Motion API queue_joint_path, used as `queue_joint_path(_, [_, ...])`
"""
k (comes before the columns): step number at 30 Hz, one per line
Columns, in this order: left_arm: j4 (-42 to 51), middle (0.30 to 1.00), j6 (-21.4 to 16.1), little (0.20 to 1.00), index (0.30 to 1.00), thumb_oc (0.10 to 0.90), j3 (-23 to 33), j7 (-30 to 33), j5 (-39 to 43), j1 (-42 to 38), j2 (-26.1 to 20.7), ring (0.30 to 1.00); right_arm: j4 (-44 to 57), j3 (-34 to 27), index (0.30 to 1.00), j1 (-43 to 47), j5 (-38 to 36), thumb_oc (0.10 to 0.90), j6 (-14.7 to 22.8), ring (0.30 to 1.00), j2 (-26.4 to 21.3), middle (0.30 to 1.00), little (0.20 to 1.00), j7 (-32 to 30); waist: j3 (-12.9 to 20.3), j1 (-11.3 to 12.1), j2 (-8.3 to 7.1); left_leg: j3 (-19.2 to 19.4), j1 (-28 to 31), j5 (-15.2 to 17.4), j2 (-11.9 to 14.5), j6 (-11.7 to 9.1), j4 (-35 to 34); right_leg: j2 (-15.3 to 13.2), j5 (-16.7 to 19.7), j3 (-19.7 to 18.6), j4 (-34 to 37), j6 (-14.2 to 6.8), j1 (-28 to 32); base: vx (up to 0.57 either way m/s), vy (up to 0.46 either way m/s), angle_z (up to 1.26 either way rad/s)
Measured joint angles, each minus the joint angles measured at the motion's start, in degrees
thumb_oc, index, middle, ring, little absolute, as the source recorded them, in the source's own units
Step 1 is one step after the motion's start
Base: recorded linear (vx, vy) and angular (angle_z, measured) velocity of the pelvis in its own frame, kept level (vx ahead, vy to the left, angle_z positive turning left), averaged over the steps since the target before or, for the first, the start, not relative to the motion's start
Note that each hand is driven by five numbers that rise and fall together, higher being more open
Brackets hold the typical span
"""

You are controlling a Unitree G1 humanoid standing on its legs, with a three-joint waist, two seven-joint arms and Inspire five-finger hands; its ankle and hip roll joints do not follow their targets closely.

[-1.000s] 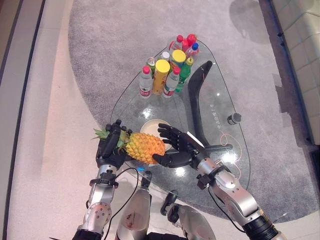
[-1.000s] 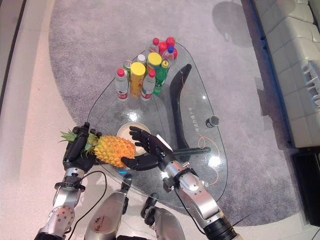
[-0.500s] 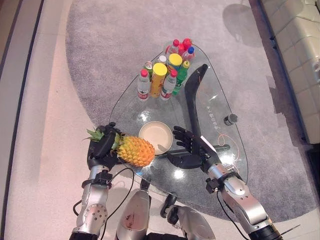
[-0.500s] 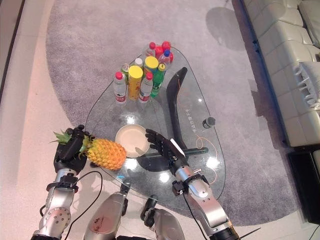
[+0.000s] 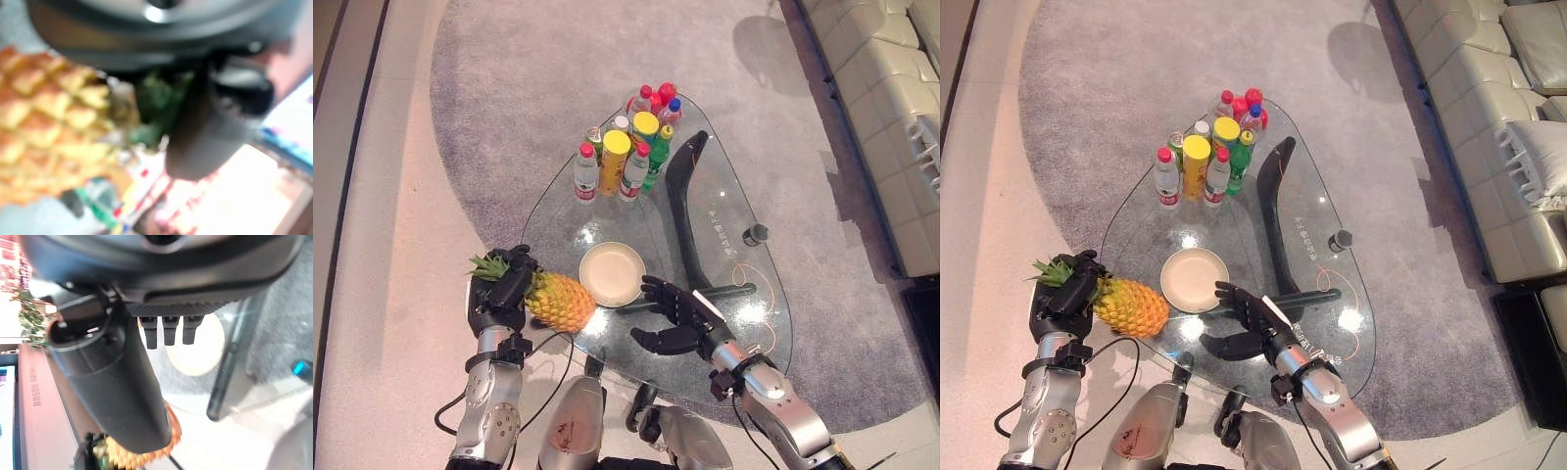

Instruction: Pick up the fruit to the plate

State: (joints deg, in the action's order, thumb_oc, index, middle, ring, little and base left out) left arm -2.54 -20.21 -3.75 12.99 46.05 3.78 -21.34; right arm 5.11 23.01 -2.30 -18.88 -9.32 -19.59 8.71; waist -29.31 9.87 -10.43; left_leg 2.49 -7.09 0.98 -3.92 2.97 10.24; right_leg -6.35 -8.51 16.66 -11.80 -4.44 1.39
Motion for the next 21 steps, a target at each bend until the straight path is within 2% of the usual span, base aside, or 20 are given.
queue_joint_path(5, [-2.5,0.3,-2.2,0.2,0.3,0.1,-0.4,2.8,-4.6,-2.5,-0.9,0.3,-3.6,1.5,0.9,0.4,-0.4,0.8,-1.5,0.9,1.2,0.9,0.9,0.1,0.0,-0.8,0.01,0.6,-1.3,0.0,0.2,0.0,0.7,-0.1,0.0,-0.3,-1.0,0.0,-1.7,-0.09,-0.006,-0.08])
queue_joint_path(11, [-5.5,0.3,-4.5,0.2,0.3,0.1,-3.6,4.3,-8.2,-6.8,-2.5,0.3,-8.0,5.6,0.9,2.0,-2.5,0.8,-3.6,0.9,1.2,0.9,0.9,1.5,0.0,-1.3,0.05,1.7,-4.6,0.0,0.9,0.0,1.9,0.2,0.1,-1.6,-2.3,-0.1,-5.6,-0.08,0.011,-0.1])
queue_joint_path(16, [-7.2,0.3,-6.6,0.2,0.3,0.1,-7.1,5.6,-9.0,-9.7,-2.6,0.3,-11.0,7.7,0.9,3.5,-3.8,0.8,-4.1,0.9,1.4,0.9,0.9,2.7,-0.1,-2.8,0.16,2.6,-7.6,0.0,1.3,0.0,3.2,0.2,-0.1,-2.7,-4.2,0.0,-9.8,-0.1,0.039,-0.11])
queue_joint_path(21, [-8.7,0.3,-8.6,0.2,0.3,0.1,-8.0,6.9,-10.8,-12.0,-2.5,0.3,-11.8,8.7,0.9,5.0,-3.9,0.8,-4.7,0.9,1.4,0.9,0.9,3.6,-0.1,-4.5,0.17,3.6,-11.8,0.0,2.0,0.0,4.5,0.3,0.0,-3.8,-5.9,0.2,-14.6,-0.08,0.036,-0.13])
